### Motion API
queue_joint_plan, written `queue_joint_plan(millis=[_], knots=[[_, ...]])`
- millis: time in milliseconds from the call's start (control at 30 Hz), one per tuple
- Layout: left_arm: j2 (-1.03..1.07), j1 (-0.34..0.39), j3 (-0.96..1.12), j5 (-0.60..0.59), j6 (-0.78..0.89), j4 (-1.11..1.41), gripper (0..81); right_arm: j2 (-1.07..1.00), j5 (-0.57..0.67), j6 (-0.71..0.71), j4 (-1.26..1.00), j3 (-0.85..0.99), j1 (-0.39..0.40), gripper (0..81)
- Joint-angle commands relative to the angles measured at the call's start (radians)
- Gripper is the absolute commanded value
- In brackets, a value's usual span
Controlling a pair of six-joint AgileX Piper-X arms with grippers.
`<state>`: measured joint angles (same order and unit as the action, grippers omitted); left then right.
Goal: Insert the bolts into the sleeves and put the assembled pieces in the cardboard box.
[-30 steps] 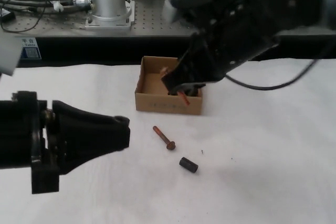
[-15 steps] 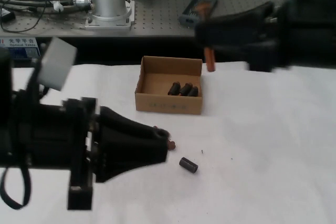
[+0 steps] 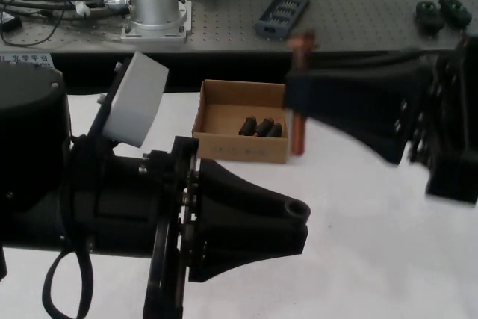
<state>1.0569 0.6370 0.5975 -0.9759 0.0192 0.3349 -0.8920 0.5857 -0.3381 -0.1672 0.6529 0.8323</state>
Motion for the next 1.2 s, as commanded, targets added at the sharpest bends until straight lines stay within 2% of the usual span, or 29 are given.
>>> queue_joint_plan(millis=[0, 233, 467, 667, 1167], knots=[[0.0, 0.003, 0.004, 0.0, 0.045, 0.063, 0.6, 0.008, -0.024, -0.003, -0.033, 0.0, 0.023, 2.8], [0.0, 0.003, 0.004, -0.007, 0.102, 0.109, 0.6, 0.008, -0.037, 0.025, -0.033, -0.002, 0.067, 2.8], [0.0, 0.003, 0.004, -0.025, 0.135, 0.116, 0.6, 0.018, -0.04, 0.047, -0.027, -0.002, 0.066, 2.8], [0.0, 0.003, 0.004, -0.025, 0.138, 0.116, 0.6, 0.084, -0.141, 0.101, 0.053, -0.012, 0.066, 2.8], [0.0, 0.003, 0.004, -0.025, 0.157, 0.129, 0.6, 0.093, -0.159, 0.133, 0.114, -0.013, 0.066, 2.8]])
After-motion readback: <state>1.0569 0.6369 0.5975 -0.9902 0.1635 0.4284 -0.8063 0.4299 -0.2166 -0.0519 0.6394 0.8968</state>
